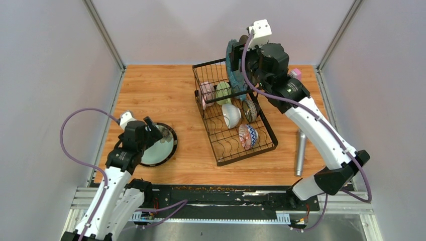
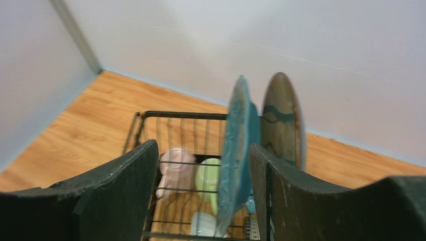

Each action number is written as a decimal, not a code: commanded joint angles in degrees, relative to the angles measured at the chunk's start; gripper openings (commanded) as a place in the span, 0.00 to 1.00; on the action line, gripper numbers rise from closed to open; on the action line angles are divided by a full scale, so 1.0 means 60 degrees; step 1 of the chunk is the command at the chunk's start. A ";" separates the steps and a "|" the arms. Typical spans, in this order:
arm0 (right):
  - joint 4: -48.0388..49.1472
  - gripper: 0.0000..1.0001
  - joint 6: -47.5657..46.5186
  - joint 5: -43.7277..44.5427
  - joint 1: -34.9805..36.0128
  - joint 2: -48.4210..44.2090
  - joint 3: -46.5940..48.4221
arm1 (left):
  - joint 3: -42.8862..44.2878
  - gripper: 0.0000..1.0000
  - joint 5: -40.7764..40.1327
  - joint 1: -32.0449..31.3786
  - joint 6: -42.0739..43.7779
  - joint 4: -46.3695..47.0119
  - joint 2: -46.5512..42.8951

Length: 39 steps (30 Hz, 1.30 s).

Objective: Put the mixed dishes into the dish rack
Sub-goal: Insert the plate into the dish rack, then pick up the plate at the center of the board.

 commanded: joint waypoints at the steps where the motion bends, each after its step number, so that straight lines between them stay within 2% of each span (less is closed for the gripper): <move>1: -0.0041 0.67 0.1463 -0.2458 -0.0017 -0.1197 -0.0425 | 0.0026 1.00 -0.0389 0.0005 0.0022 0.0069 0.0047; 3: 0.0201 0.67 0.2120 -0.3607 0.0029 -0.1575 -0.0918 | 0.0125 1.00 -0.0559 0.0005 0.0101 -0.0090 0.0097; 5: 0.0274 0.67 0.2462 -0.4100 0.0263 -0.1810 -0.1328 | 0.0227 1.00 -0.0840 0.0005 0.0198 -0.0250 0.0197; 11: 0.0388 0.67 0.2198 -0.4215 0.1782 -0.1948 -0.2057 | 0.0400 1.00 -0.1473 0.0005 0.0040 -0.0635 0.0509; 14: 0.0388 0.67 0.1666 -0.4250 0.2940 -0.1567 -0.2161 | 0.0229 1.00 -0.1220 0.0005 -0.0187 -0.0350 0.0619; 17: 0.0330 0.68 0.1298 -0.3691 0.3999 -0.0930 -0.2243 | 0.0119 1.00 -0.0804 0.0048 -0.0365 -0.0130 0.0758; 19: 0.0119 0.68 0.1394 -0.3557 0.4300 -0.0295 -0.2126 | -0.0010 1.00 -0.0144 0.0368 -0.0336 0.0168 0.0804; 21: -0.0047 0.68 0.1661 -0.3664 0.4400 0.0242 -0.2036 | -0.0235 1.00 0.0960 0.1160 -0.0285 0.0514 0.0757; 23: -0.0082 0.68 0.2020 -0.3766 0.4407 0.0704 -0.2021 | -0.0461 1.00 0.2436 0.2461 -0.0212 0.0671 0.0689; 24: -0.0092 0.68 0.2096 -0.3831 0.4407 0.0935 -0.1999 | -0.0613 1.00 0.2732 0.3230 -0.0140 0.0673 0.0668; 27: -0.0414 0.67 0.2208 -0.4340 0.4428 0.1819 -0.1580 | -0.0946 1.00 0.4034 0.4438 -0.0259 0.0758 0.0525; 29: -0.0653 0.67 0.2320 -0.4557 0.4444 0.2461 -0.1259 | -0.1189 1.00 0.4420 0.5100 -0.0498 0.0773 0.0453; 31: -0.0807 0.66 0.2478 -0.4767 0.4438 0.3100 -0.0973 | -0.1368 1.00 0.4442 0.5319 -0.0646 0.0711 0.0368; 39: -0.1389 0.63 0.2936 -0.5362 0.4398 0.5757 0.0963 | -0.1694 1.00 0.3601 0.5486 -0.0916 0.0552 0.0047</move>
